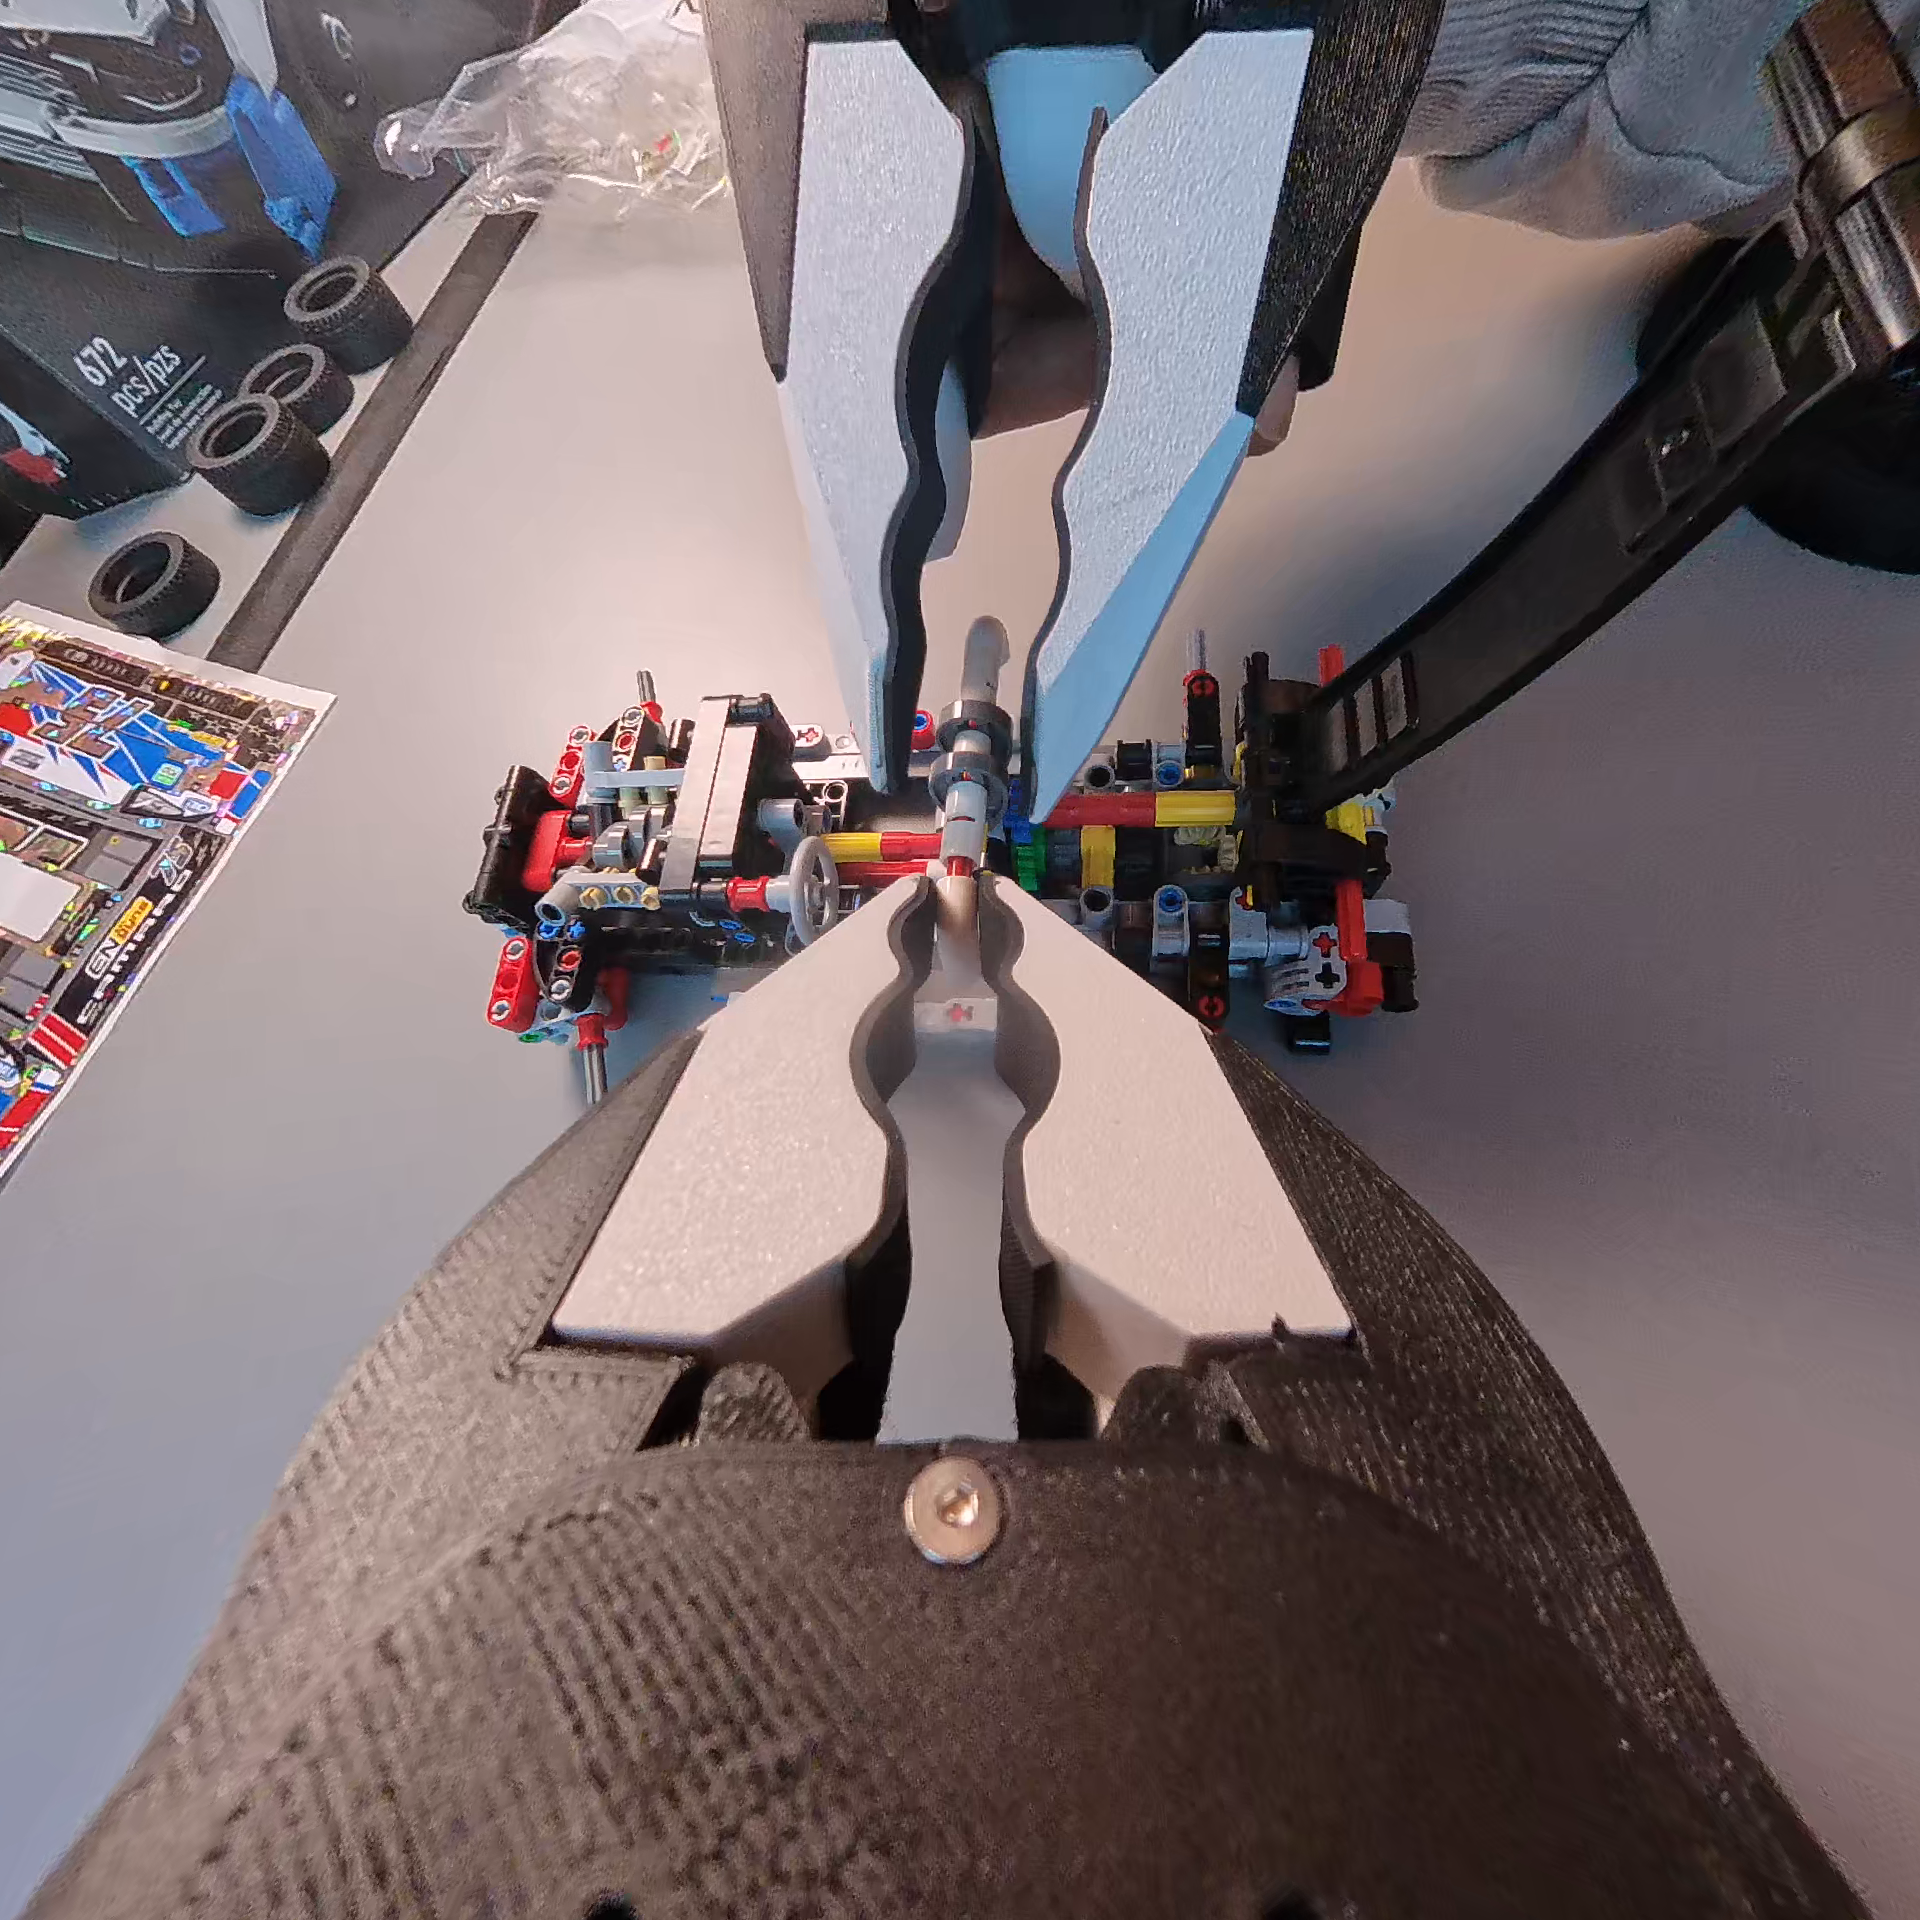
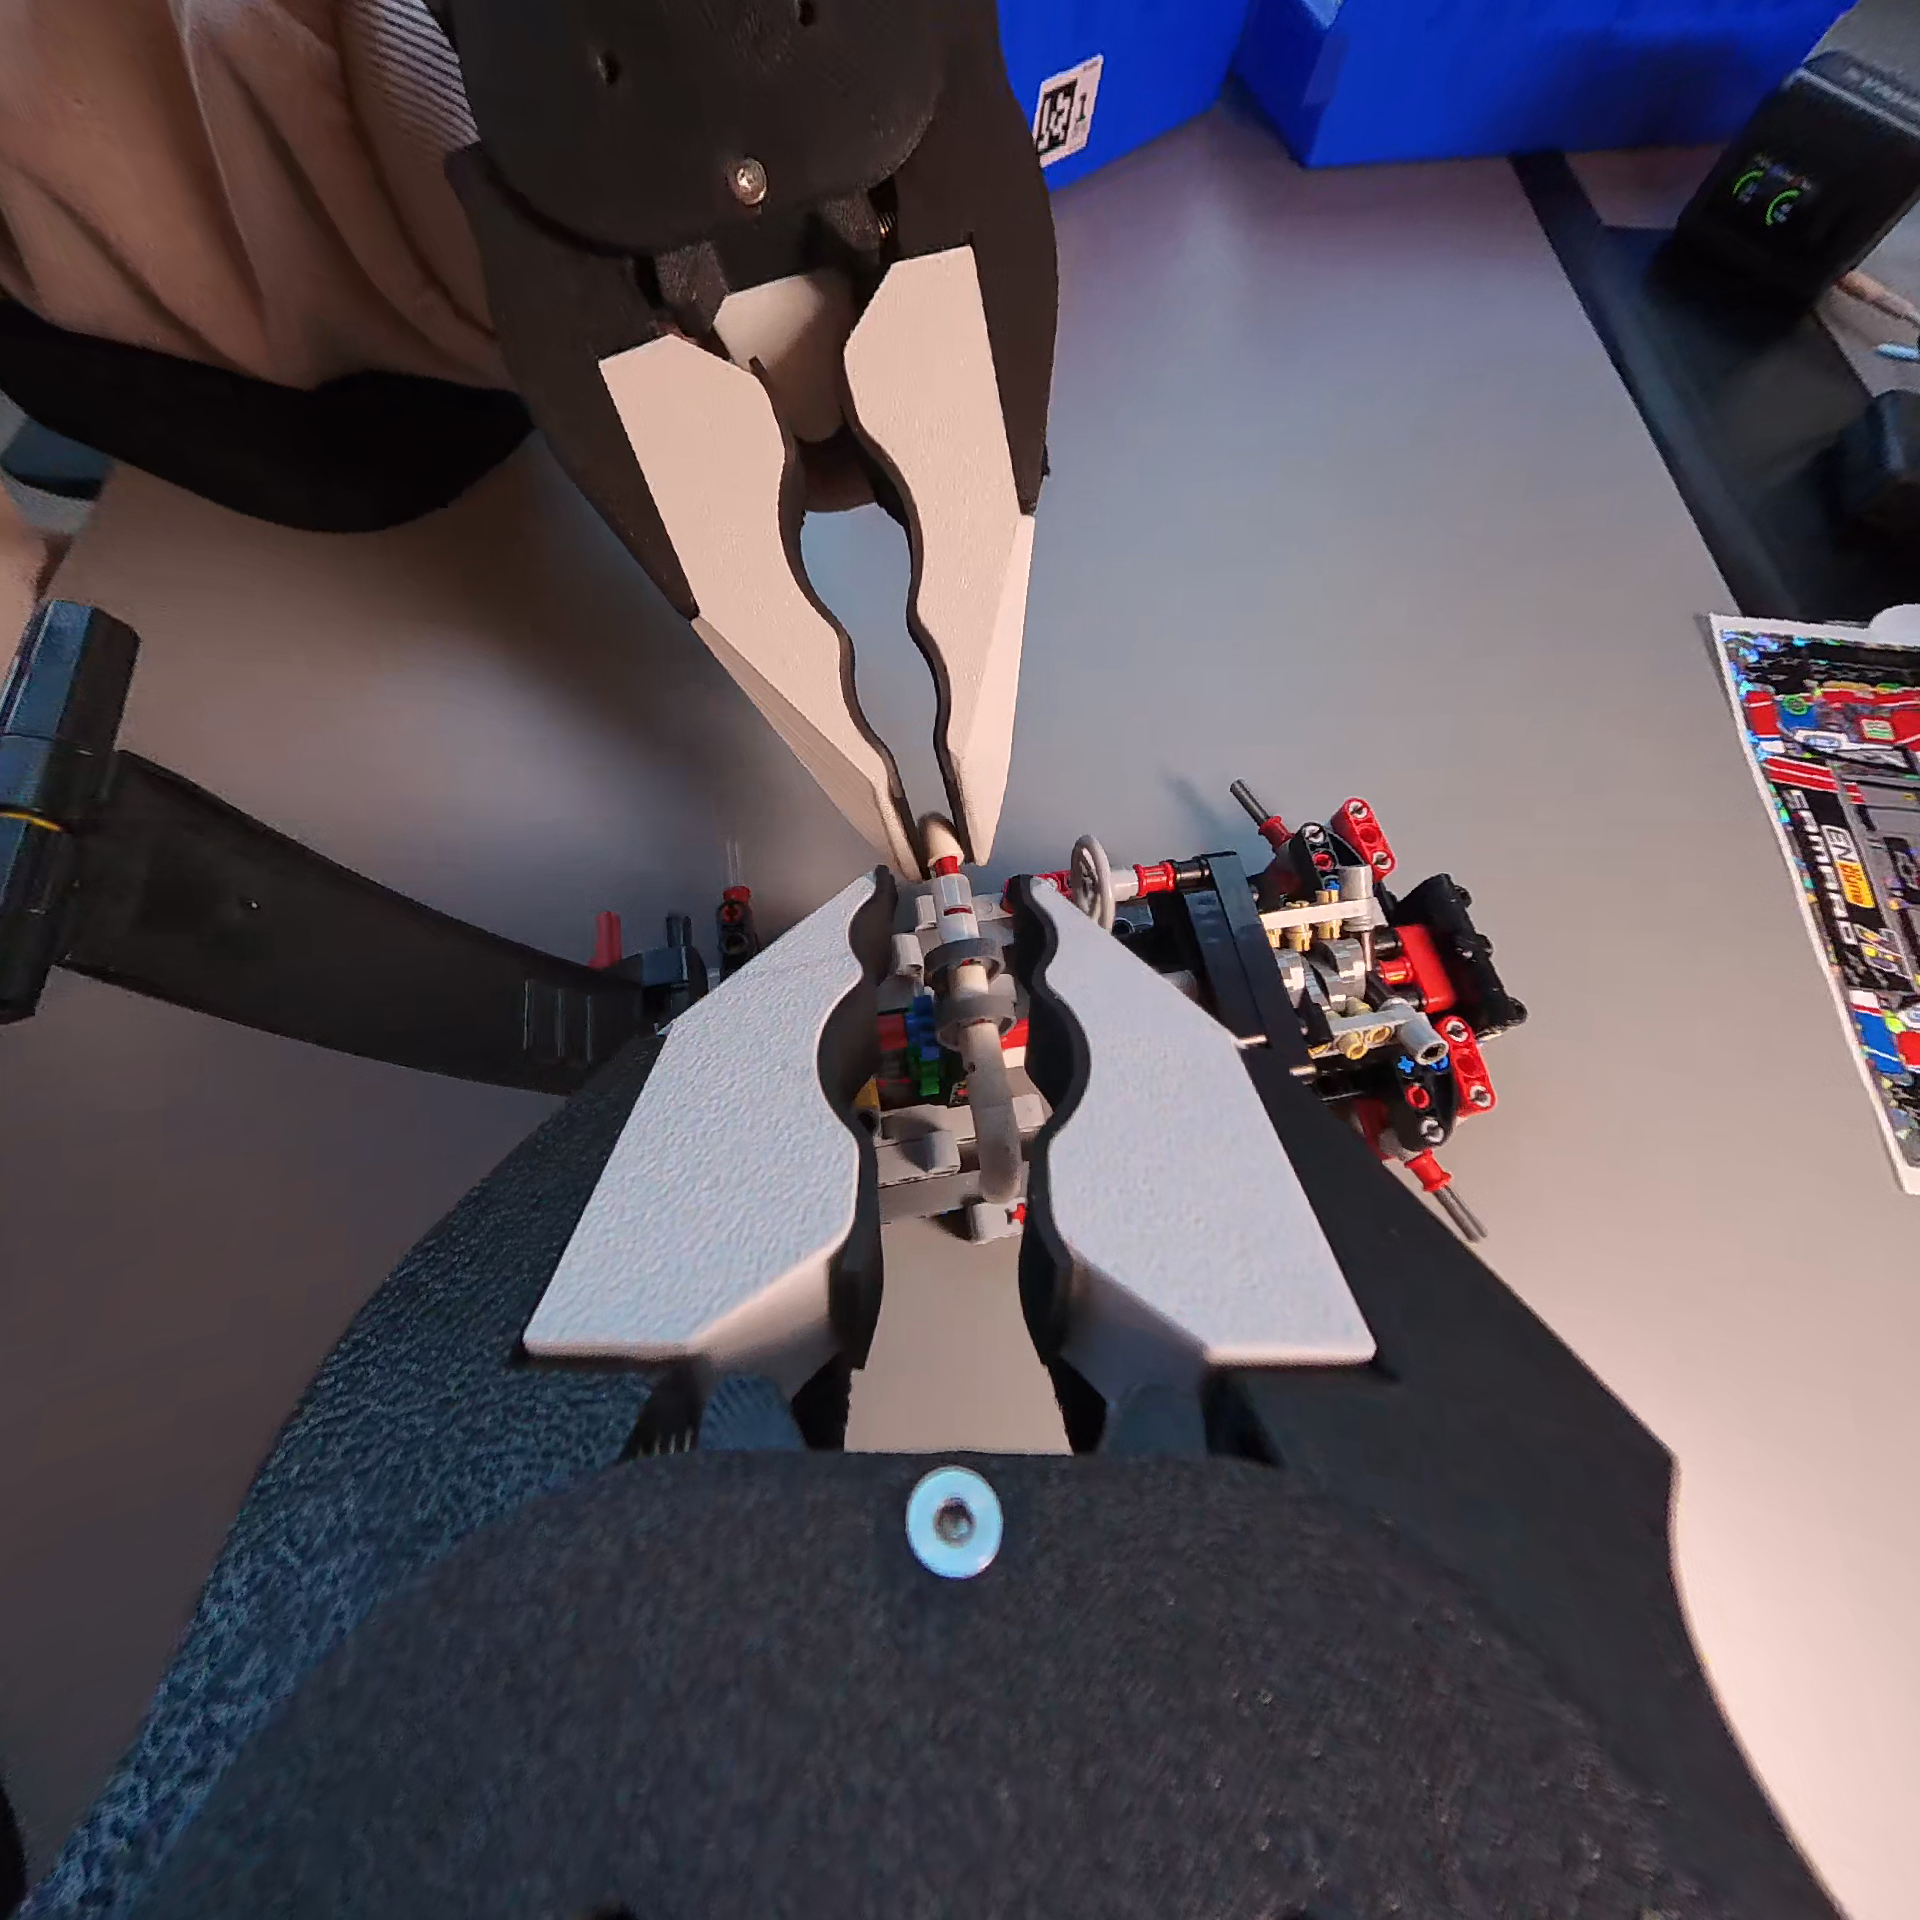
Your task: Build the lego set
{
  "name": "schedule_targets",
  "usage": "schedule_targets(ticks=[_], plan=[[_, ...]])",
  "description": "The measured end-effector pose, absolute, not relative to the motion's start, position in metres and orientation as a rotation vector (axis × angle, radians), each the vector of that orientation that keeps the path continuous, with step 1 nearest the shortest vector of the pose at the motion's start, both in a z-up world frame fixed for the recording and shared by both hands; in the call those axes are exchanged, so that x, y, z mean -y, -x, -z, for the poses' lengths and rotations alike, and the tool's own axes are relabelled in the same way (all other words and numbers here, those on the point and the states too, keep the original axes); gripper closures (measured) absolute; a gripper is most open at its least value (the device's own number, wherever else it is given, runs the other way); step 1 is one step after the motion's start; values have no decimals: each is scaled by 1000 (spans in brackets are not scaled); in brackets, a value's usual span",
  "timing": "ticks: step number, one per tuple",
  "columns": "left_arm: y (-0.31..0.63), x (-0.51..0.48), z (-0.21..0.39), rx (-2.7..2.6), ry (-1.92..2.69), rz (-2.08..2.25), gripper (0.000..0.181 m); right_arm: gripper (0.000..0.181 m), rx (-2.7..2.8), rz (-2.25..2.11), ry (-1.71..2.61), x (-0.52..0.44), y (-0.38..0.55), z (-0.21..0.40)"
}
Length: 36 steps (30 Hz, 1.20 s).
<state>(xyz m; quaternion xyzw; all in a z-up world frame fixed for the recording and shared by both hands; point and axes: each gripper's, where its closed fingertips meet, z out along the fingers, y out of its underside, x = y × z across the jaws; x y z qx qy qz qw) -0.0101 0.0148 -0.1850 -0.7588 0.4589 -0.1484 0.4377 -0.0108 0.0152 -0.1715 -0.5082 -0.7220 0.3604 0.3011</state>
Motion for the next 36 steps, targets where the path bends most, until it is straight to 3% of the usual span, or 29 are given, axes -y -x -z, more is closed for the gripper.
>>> schedule_targets(ticks=[17,27,36], plan=[[20,-10,173,-1057,1759,533,175,162,1875,-948,1308,-12,9,166],[10,19,88,-879,1339,871,175,166,1678,-1326,1199,21,17,105],[1,27,71,-838,1266,939,176,176,1634,-1400,1129,33,20,90]])
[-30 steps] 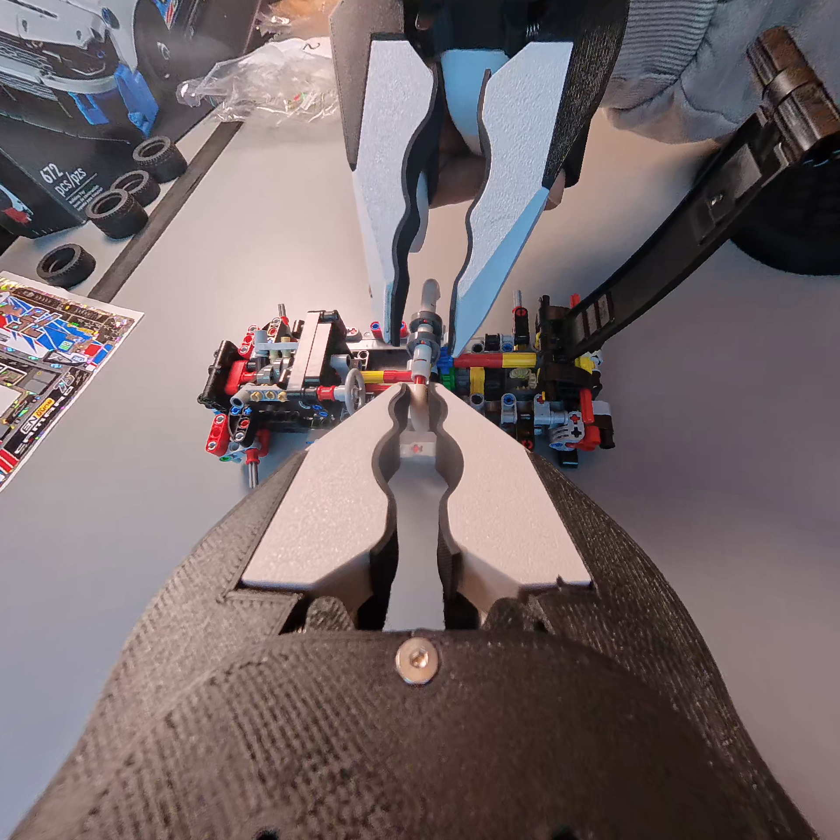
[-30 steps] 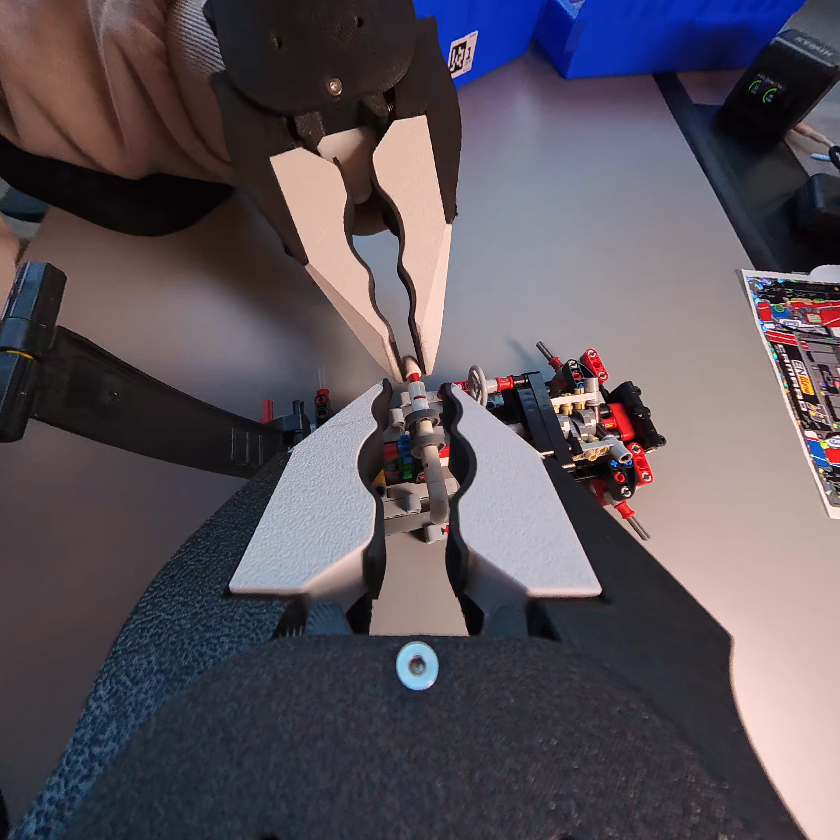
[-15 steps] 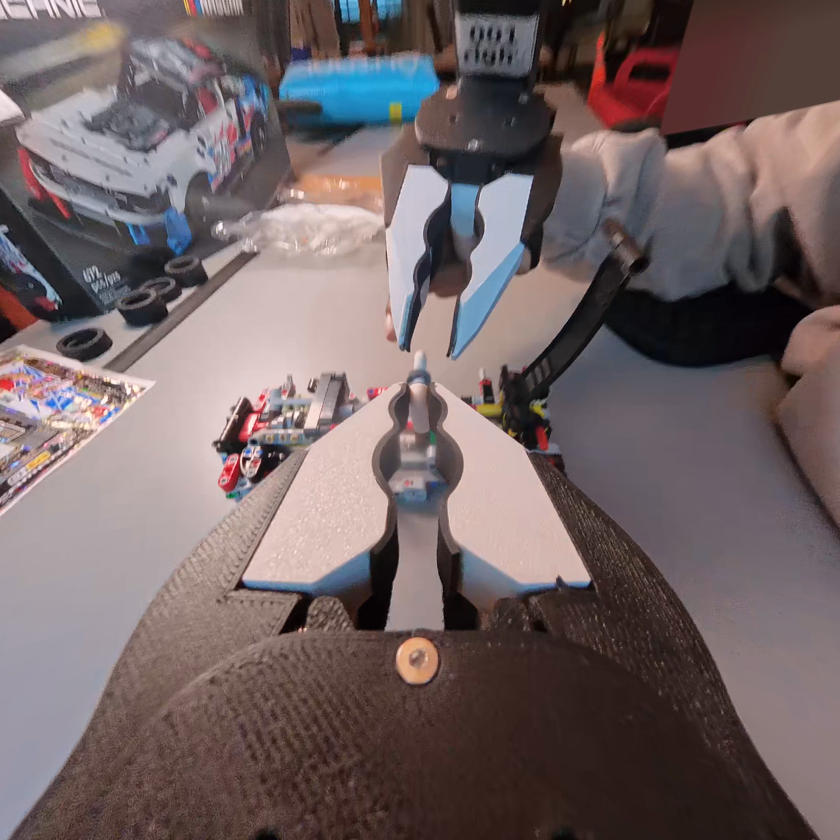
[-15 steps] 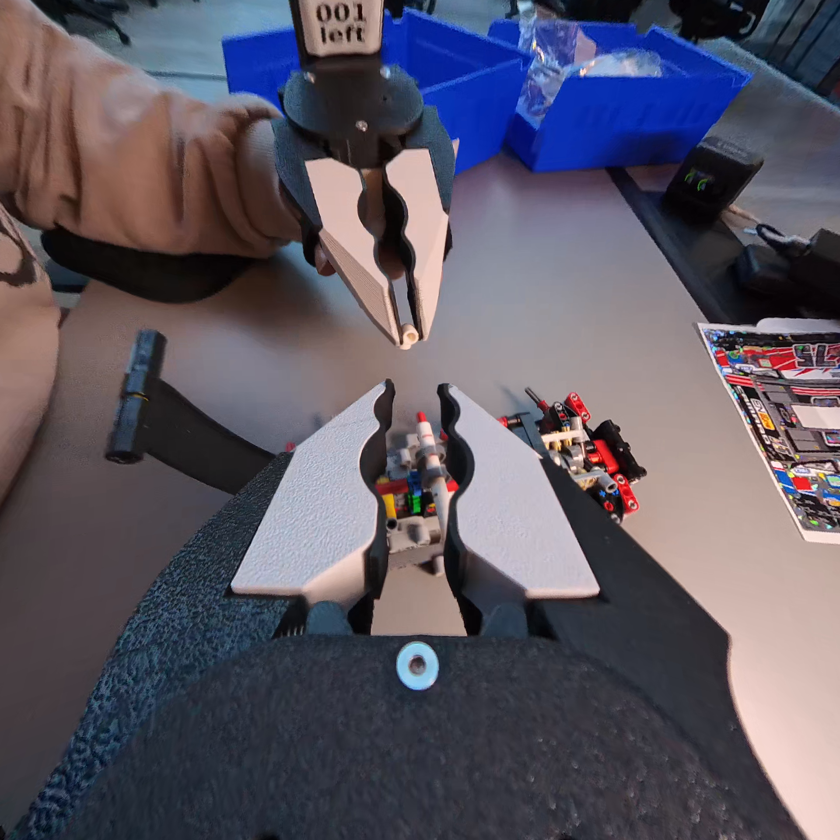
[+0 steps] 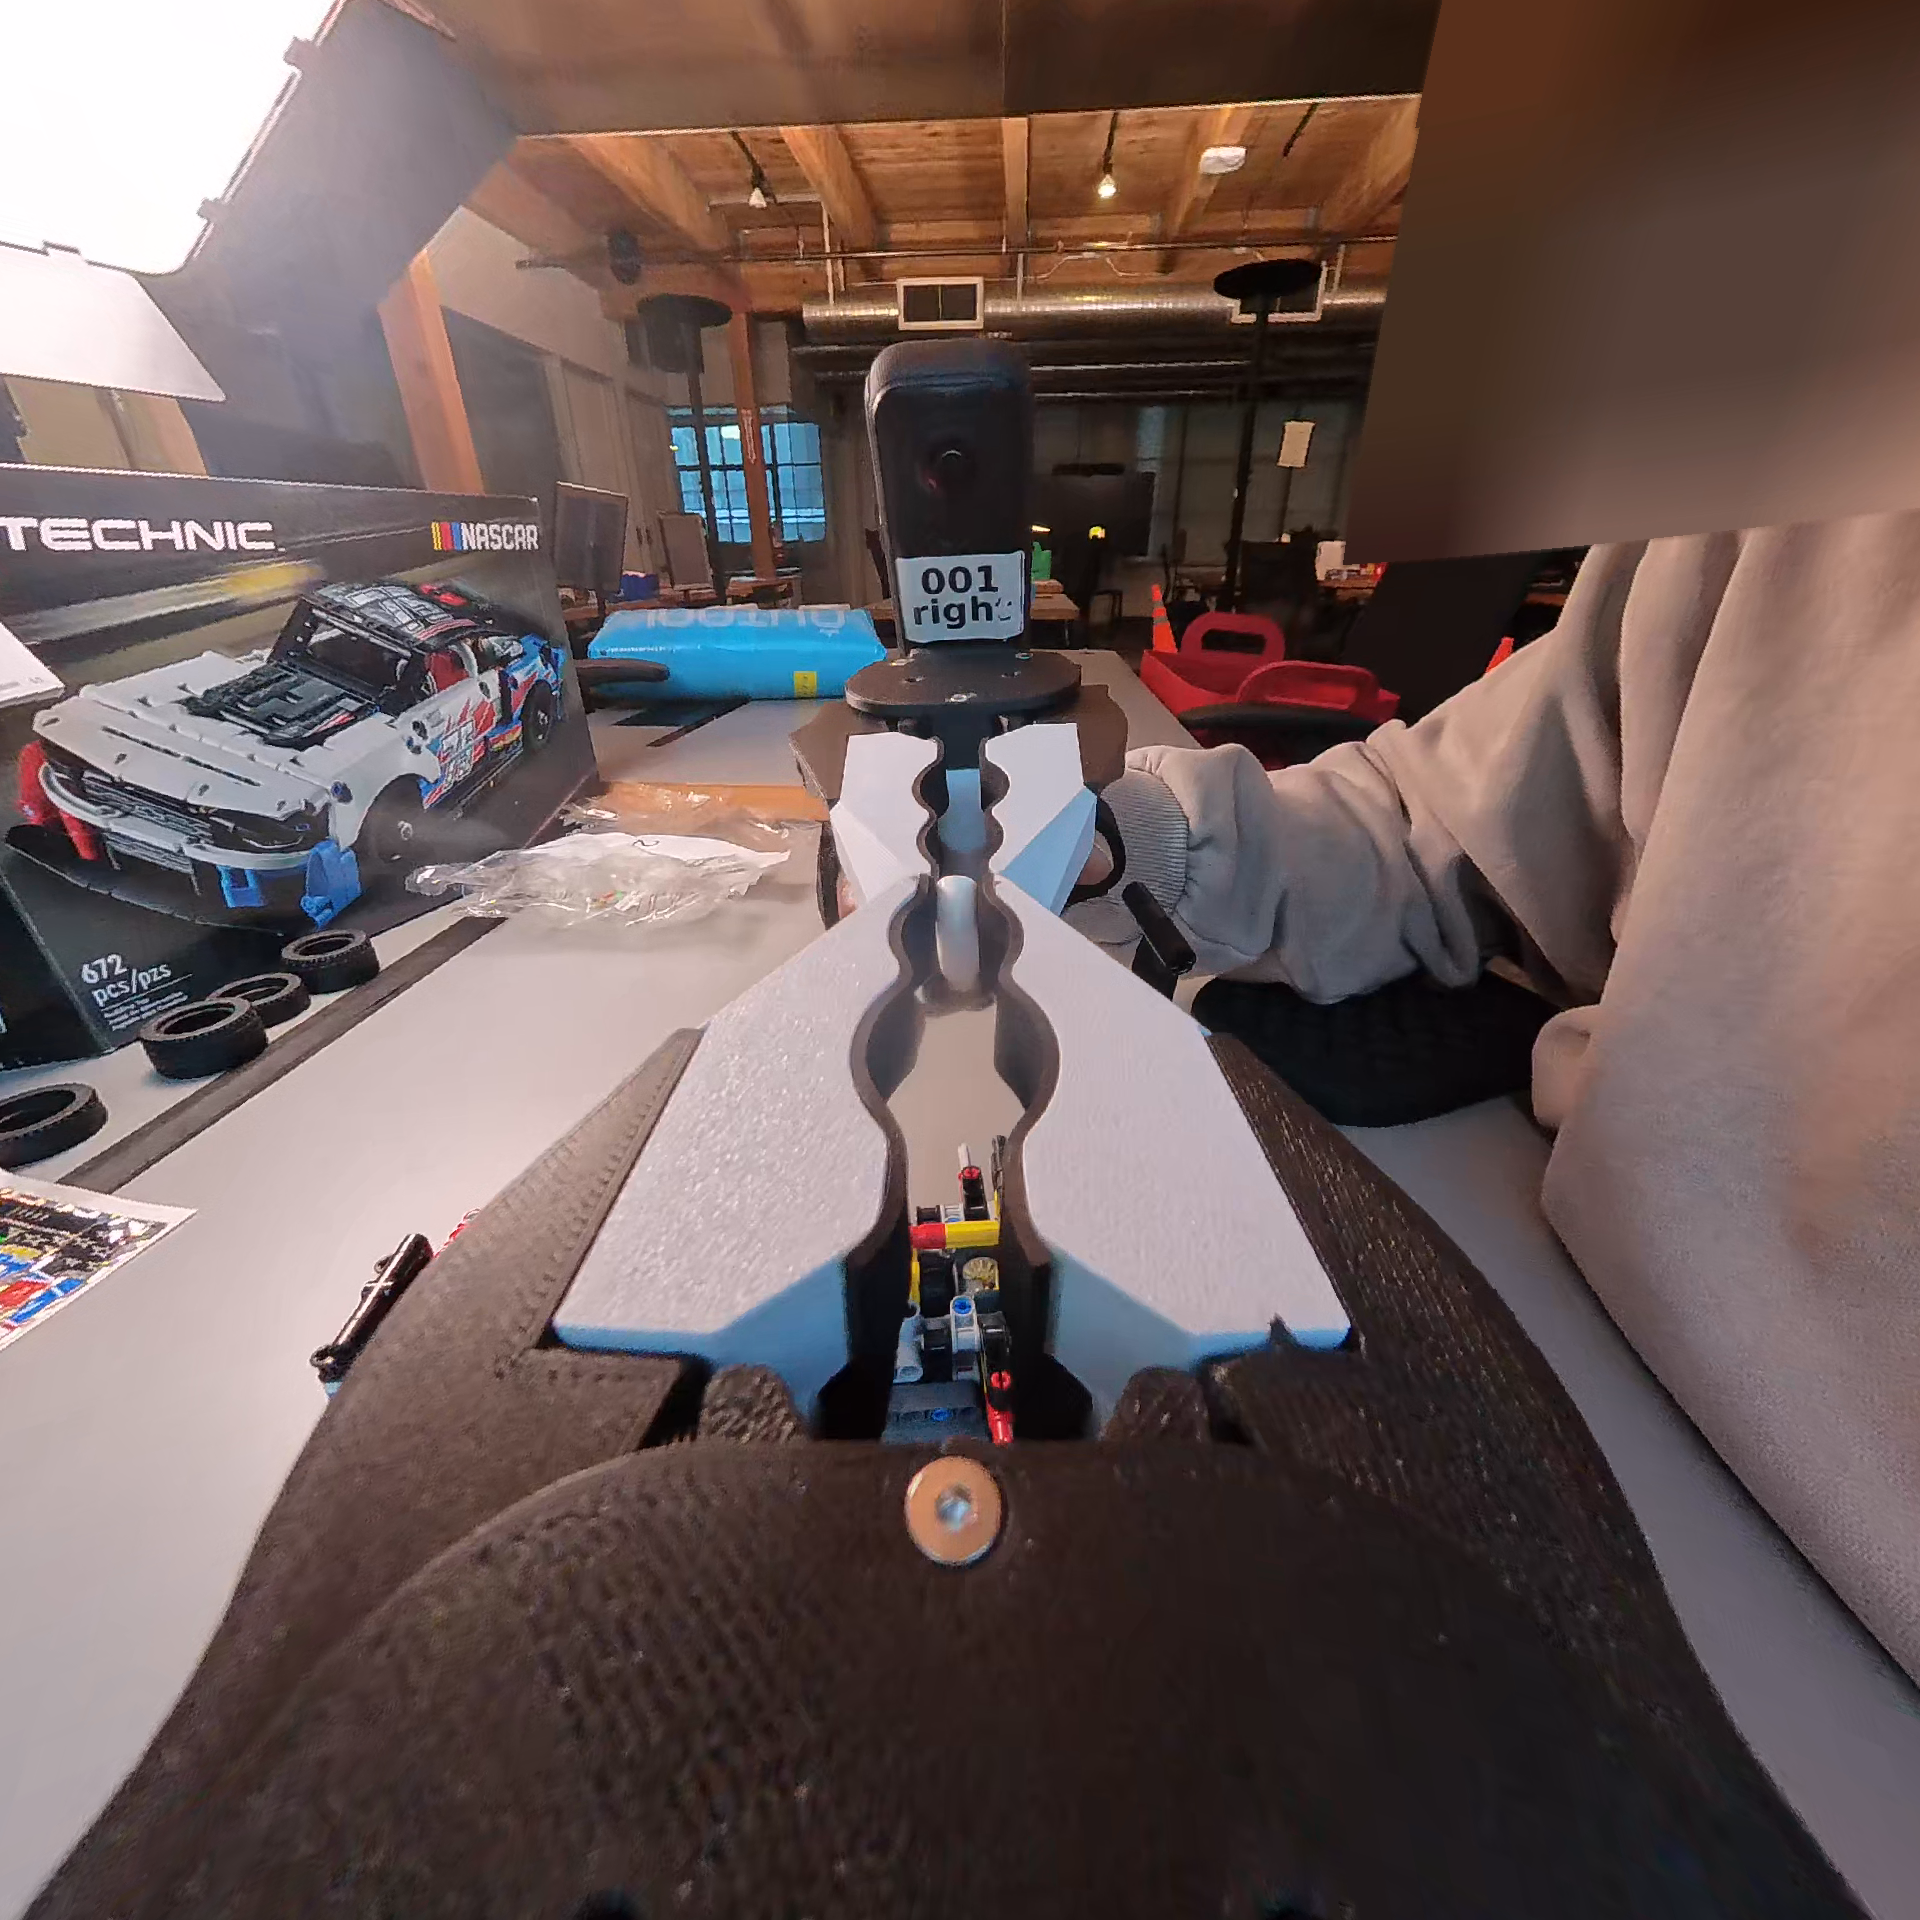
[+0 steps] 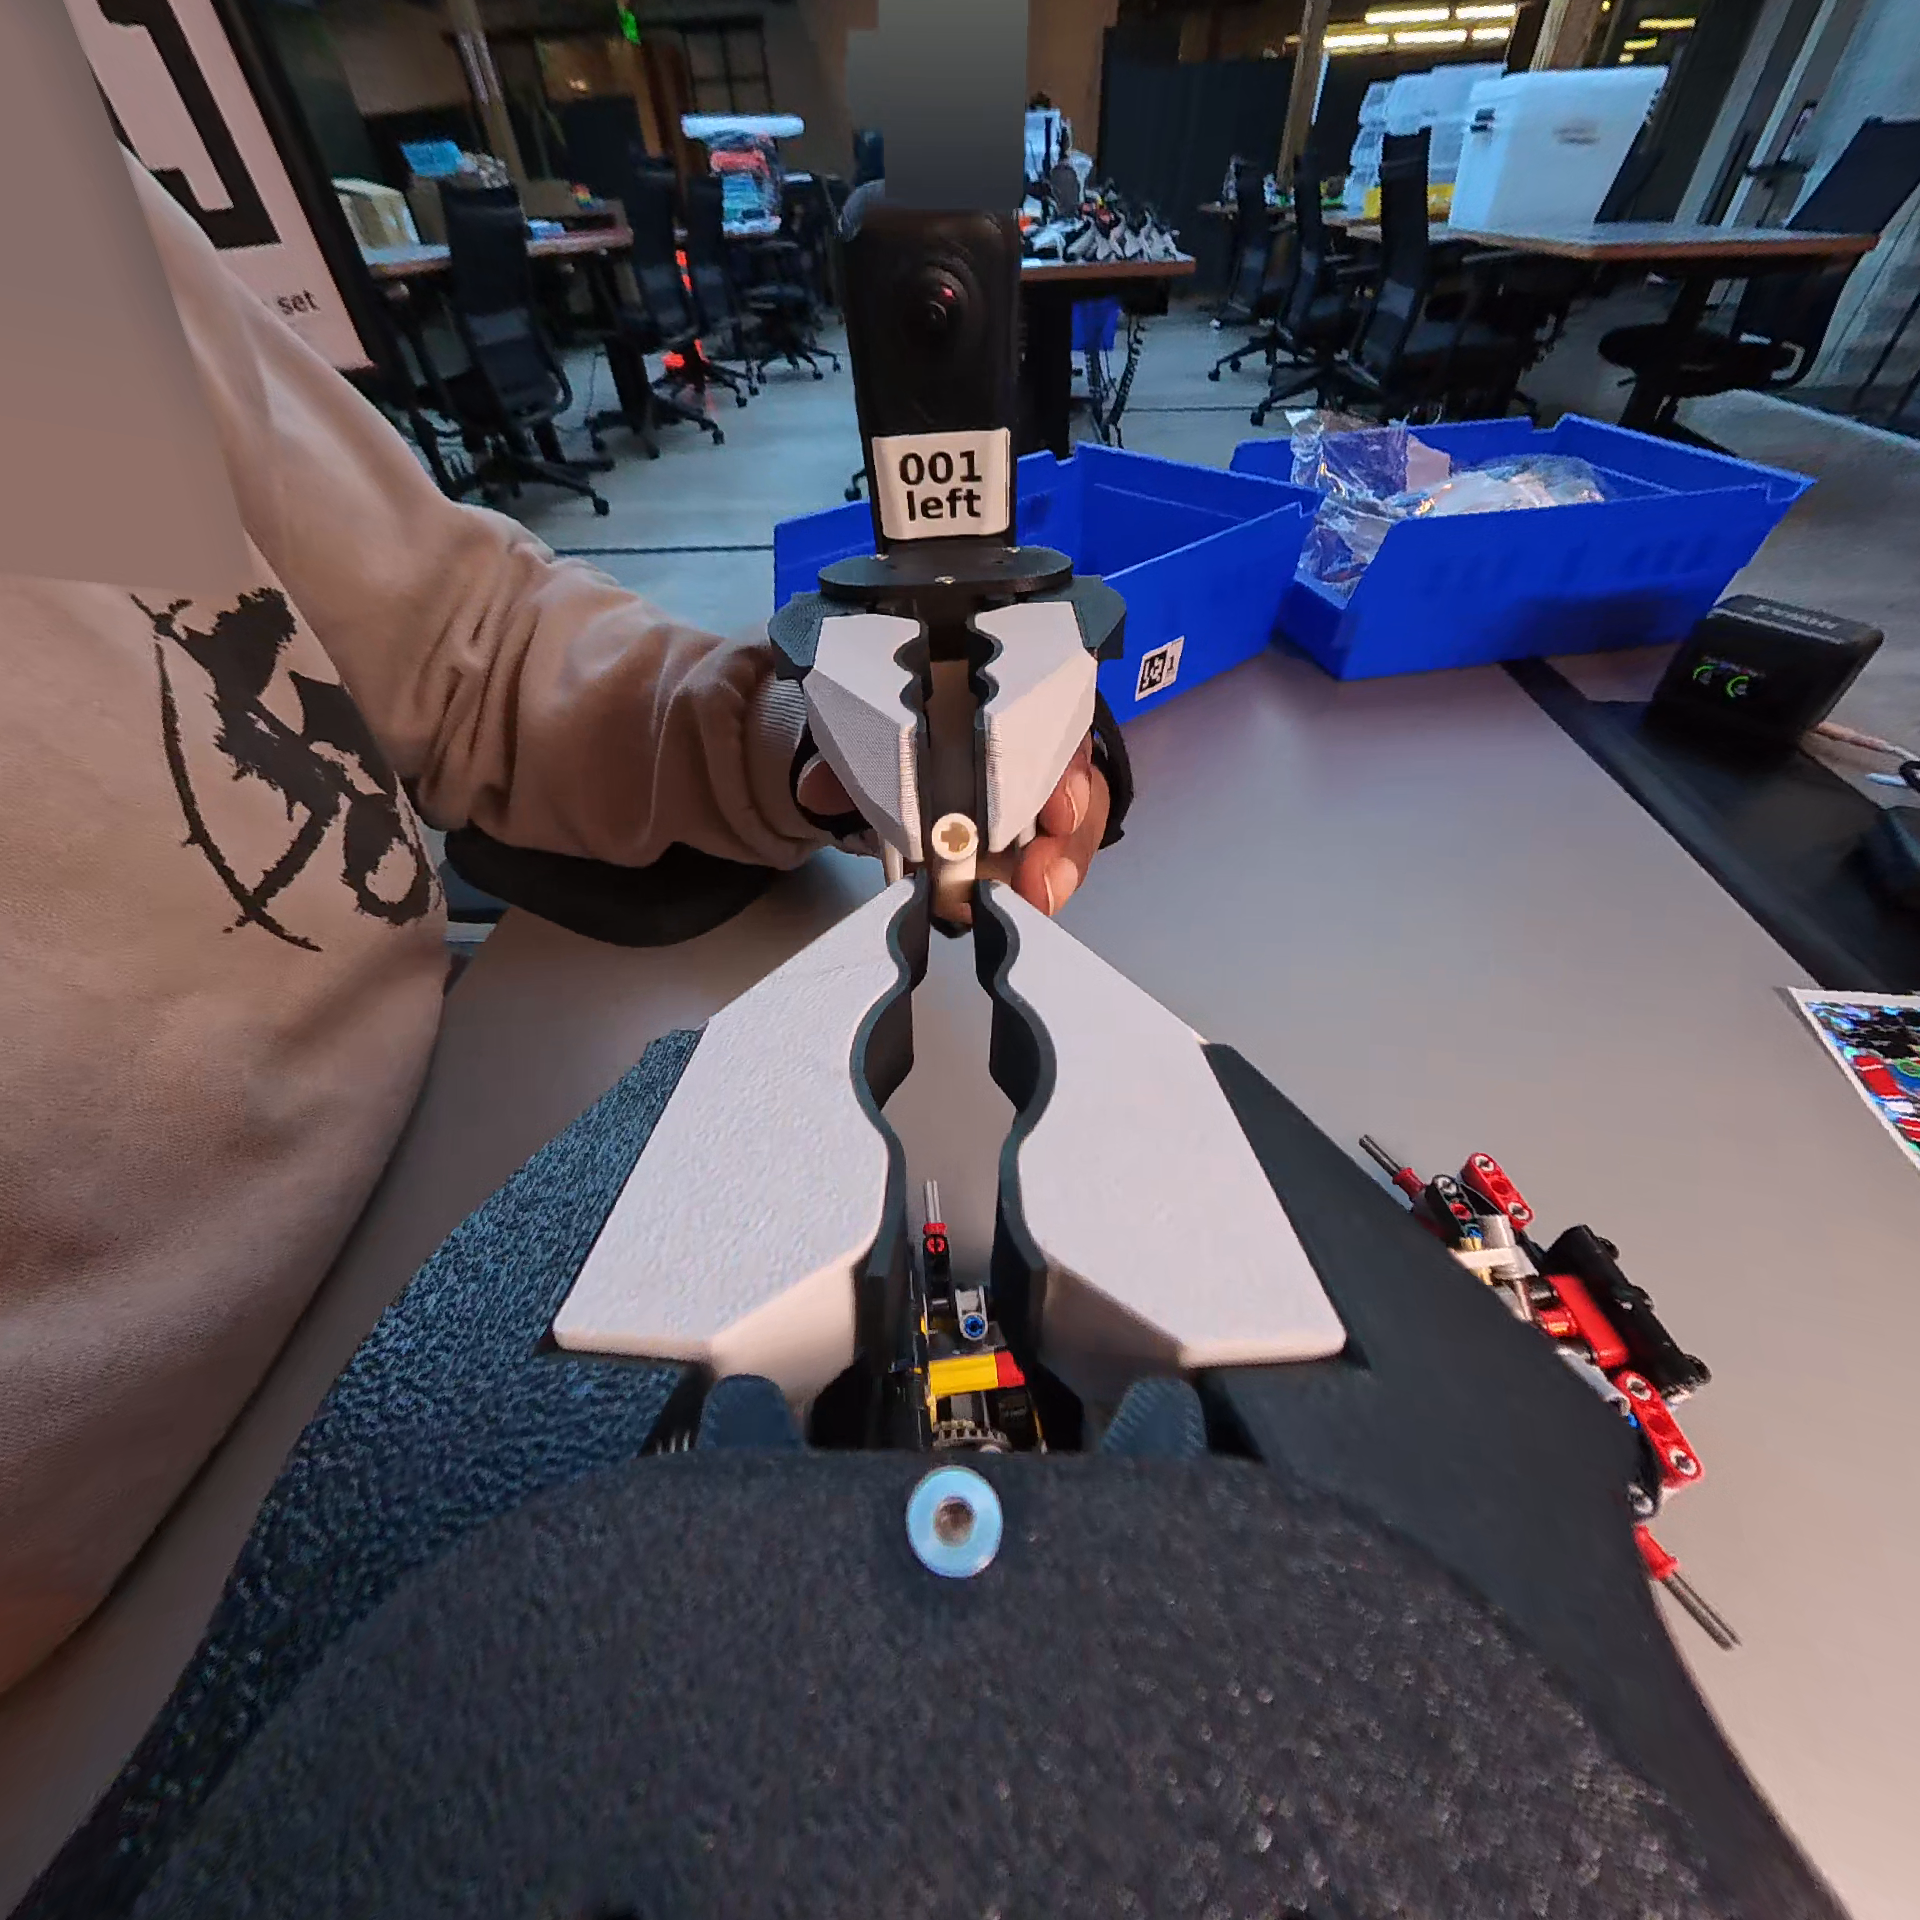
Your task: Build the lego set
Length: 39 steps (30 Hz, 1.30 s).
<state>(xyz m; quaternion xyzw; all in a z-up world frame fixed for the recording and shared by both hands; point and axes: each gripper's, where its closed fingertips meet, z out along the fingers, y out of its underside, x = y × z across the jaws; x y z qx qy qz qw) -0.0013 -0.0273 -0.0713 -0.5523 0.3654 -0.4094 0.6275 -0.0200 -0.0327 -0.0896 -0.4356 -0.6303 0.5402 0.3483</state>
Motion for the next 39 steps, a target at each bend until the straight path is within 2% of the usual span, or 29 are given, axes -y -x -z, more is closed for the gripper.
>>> schedule_targets(ticks=[3,5,9,21,23,27,33,39], plan=[[3,27,67,-809,1258,951,173,176,1606,-1421,1110,32,19,86],[7,24,67,-786,1268,959,157,177,1562,-1458,1085,31,18,79],[9,26,65,-776,1259,988,172,177,1537,-1450,1064,29,18,76],[5,26,70,-825,1302,943,176,177,1548,-1434,1059,30,21,80],[9,19,77,-847,1352,851,176,176,1559,-1372,1107,23,23,87],[33,1,104,-879,1482,717,176,154,1616,-1220,1204,-11,6,106],[31,-5,165,-966,1692,730,176,152,1718,-1077,1386,-46,-41,165],[28,-6,185,-984,1749,736,176,166,1794,-1086,1379,-37,-27,190]])
